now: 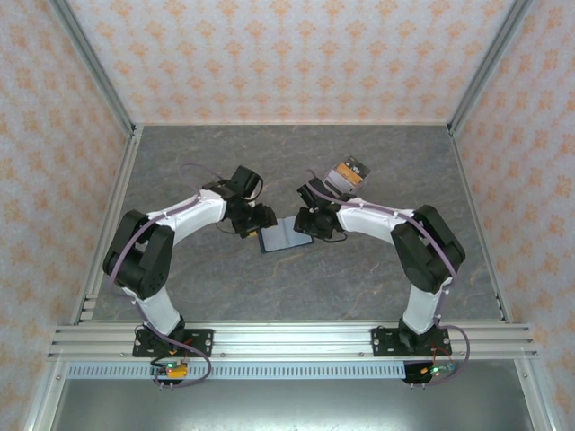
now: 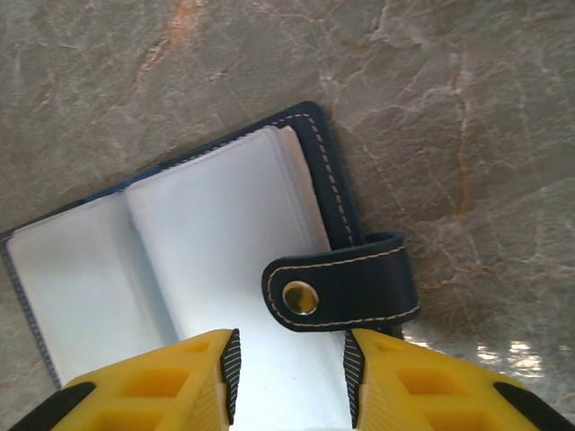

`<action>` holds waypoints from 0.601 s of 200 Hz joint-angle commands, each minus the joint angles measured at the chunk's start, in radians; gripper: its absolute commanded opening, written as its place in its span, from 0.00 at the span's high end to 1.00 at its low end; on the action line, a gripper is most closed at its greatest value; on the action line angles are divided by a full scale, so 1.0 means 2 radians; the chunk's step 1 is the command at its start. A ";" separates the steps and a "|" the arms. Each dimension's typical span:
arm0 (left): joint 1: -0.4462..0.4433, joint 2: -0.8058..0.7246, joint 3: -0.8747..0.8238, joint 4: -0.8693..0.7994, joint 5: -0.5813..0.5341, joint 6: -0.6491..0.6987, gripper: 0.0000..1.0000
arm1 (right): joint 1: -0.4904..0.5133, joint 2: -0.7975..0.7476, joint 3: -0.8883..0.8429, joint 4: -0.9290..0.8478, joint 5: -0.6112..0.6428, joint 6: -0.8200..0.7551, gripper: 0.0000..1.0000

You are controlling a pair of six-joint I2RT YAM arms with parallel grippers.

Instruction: Take the credit cards out of the card holder

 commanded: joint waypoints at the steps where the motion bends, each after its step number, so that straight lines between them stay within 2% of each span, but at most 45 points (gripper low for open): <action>1: -0.003 0.017 0.006 0.010 0.004 -0.008 0.48 | 0.008 0.015 0.017 -0.029 0.032 -0.014 0.61; 39: -0.004 0.041 0.014 0.009 0.013 -0.006 0.57 | 0.014 0.030 0.022 -0.023 0.014 -0.014 0.62; 55: -0.005 0.049 0.020 0.007 0.016 -0.004 0.65 | 0.014 0.035 0.024 -0.027 0.012 -0.012 0.63; 99: -0.006 0.067 0.024 0.003 0.013 0.000 0.69 | 0.014 0.038 0.023 -0.016 -0.009 -0.008 0.65; 120: -0.006 0.076 0.023 0.005 0.015 0.000 0.71 | 0.015 0.042 0.022 -0.005 -0.026 -0.005 0.69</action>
